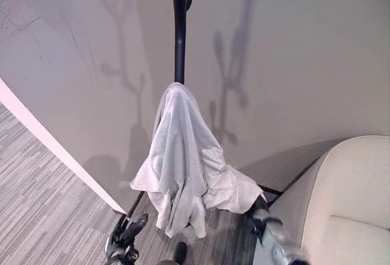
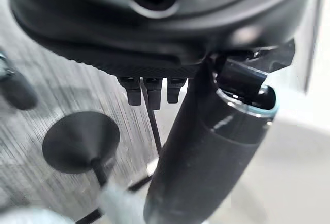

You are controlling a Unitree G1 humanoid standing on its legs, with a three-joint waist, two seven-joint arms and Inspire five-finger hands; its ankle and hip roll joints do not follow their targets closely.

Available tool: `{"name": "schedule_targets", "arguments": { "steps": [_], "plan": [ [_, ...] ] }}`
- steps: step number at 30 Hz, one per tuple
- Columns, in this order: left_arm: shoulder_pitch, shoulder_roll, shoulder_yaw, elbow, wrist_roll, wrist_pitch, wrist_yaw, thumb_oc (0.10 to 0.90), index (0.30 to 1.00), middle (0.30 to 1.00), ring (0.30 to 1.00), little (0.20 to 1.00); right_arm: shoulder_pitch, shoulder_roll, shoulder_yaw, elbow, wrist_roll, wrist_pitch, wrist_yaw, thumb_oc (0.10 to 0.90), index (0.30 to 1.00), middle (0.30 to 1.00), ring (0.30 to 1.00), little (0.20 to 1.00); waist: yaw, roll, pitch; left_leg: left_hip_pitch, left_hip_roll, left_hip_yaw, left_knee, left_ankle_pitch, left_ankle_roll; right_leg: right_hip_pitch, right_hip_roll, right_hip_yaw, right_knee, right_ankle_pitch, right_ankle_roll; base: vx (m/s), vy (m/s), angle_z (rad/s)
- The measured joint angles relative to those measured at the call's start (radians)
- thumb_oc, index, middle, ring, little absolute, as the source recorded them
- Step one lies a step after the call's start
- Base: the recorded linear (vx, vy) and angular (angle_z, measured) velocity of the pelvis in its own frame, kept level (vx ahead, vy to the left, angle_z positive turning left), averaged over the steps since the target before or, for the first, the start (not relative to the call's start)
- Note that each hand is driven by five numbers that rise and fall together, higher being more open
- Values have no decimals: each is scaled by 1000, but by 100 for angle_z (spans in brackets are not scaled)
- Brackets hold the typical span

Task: Hang the clothes on the sofa on the clothes rack.

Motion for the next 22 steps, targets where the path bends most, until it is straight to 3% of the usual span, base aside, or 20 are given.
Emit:
{"name": "schedule_targets", "arguments": {
  "steps": [2,5,8,10,11,14,18,22],
  "plan": [
    [-18,15,99,142,-63,11,-9,800,900,900,900,900,38,7,-15,89,69,6,2,800,900,900,900,900,-5,1,1,0,0,0,0,0,0,5,0,0,-3,0,0,0,0,0],
    [12,35,106,212,-78,16,-31,800,900,900,900,900,77,-7,-31,133,117,20,6,800,900,900,900,900,-5,3,2,1,0,0,0,-1,1,1,0,0,-6,-2,0,22,-7,1],
    [15,43,99,305,-57,38,-39,800,900,900,900,900,50,36,-115,224,224,19,13,800,900,900,900,900,-5,6,-5,2,1,0,3,-6,7,3,1,0,-6,-5,-3,0,0,0],
    [21,37,80,329,-35,54,-43,800,900,900,900,900,30,53,-134,283,278,21,19,800,900,900,900,900,-5,9,-13,1,1,0,4,-6,7,3,1,1,-6,-5,-3,0,0,0],
    [34,32,37,331,-7,65,-44,800,900,900,900,900,-14,64,-136,407,310,33,34,800,900,900,900,900,0,7,-27,1,0,0,4,-6,7,4,1,0,-6,-5,-3,16,-16,3],
    [29,32,-36,329,57,79,-50,800,900,900,900,900,-72,60,-129,573,306,87,44,800,900,900,900,900,26,2,-43,-2,0,-2,6,-5,7,2,2,-2,-6,-5,-4,3,-5,2],
    [-7,43,-80,323,135,82,-65,800,900,900,900,900,-107,44,-178,693,300,167,57,800,900,900,900,900,48,-9,-55,-12,-4,-29,6,-1,0,2,6,-29,-6,-9,-8,24,-7,18],
    [-20,45,-111,316,177,84,-66,800,900,900,900,900,-142,8,-254,778,287,188,50,800,900,900,900,900,51,-3,-62,-16,-6,-31,6,-1,0,-1,5,-30,-6,-9,-8,13,7,3]
  ]
}}
